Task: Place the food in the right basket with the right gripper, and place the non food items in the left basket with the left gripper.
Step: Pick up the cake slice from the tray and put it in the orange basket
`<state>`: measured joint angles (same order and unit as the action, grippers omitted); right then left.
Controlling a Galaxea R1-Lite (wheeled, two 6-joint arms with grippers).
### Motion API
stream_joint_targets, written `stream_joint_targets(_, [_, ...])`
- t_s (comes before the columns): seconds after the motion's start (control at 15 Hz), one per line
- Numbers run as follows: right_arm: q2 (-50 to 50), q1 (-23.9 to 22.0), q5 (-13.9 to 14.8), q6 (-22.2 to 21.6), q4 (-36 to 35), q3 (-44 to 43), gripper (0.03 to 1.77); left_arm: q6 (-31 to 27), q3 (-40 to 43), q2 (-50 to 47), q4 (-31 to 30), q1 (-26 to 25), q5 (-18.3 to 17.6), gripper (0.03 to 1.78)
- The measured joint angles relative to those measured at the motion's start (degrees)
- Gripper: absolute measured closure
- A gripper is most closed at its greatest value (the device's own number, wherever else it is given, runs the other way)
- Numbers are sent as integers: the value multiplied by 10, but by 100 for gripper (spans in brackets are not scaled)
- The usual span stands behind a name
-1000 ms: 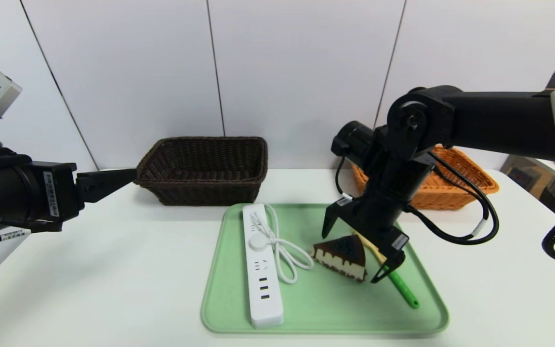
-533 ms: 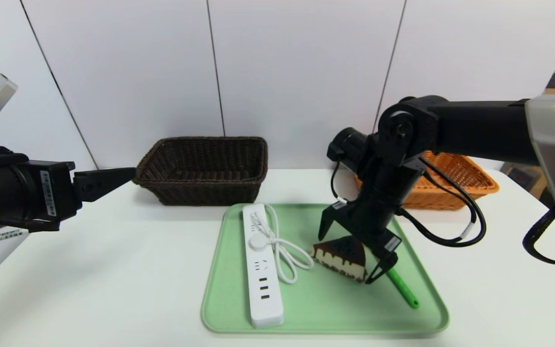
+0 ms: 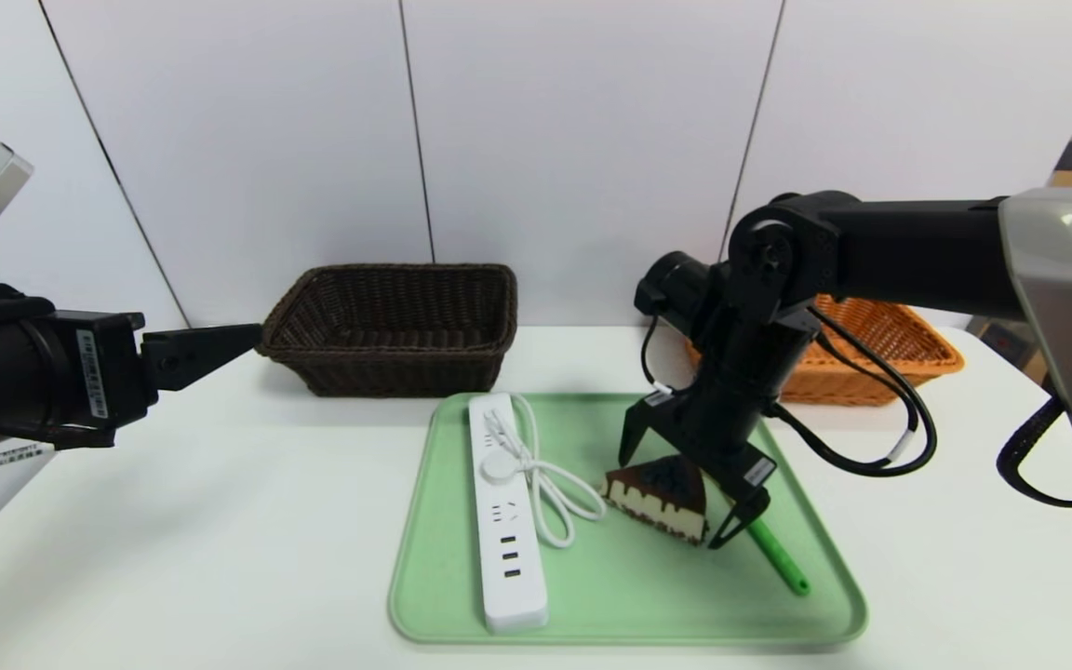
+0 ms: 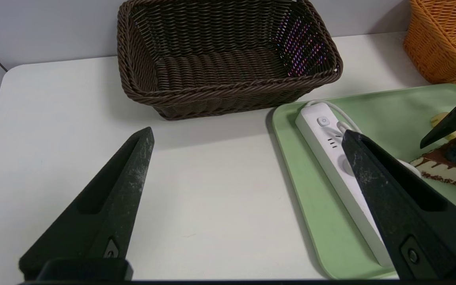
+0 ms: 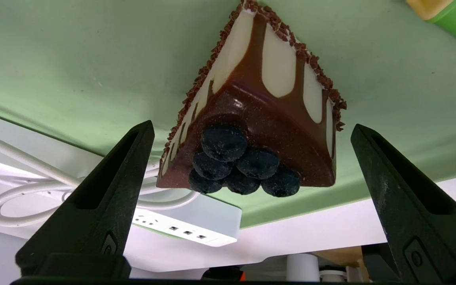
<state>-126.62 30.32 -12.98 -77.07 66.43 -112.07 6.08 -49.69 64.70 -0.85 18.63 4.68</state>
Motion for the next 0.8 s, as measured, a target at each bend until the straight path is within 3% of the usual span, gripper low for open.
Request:
stream_joint_targets(0.2, [-1,1,-7,-1,0,0,56,0,1,0,0,0,0,12])
stream_joint_targets(0.4, [-1,0,-23,0,0,0,87,1,2,1,0,0,0,12])
stream_joint_targets(0.53, [-1,0,-24,0,0,0,99,1,4,0,0,0,0,12])
stream_joint_targets(0.8, [1,-1,-25,6,2,0,100,4,6,-1,0,0,0,12])
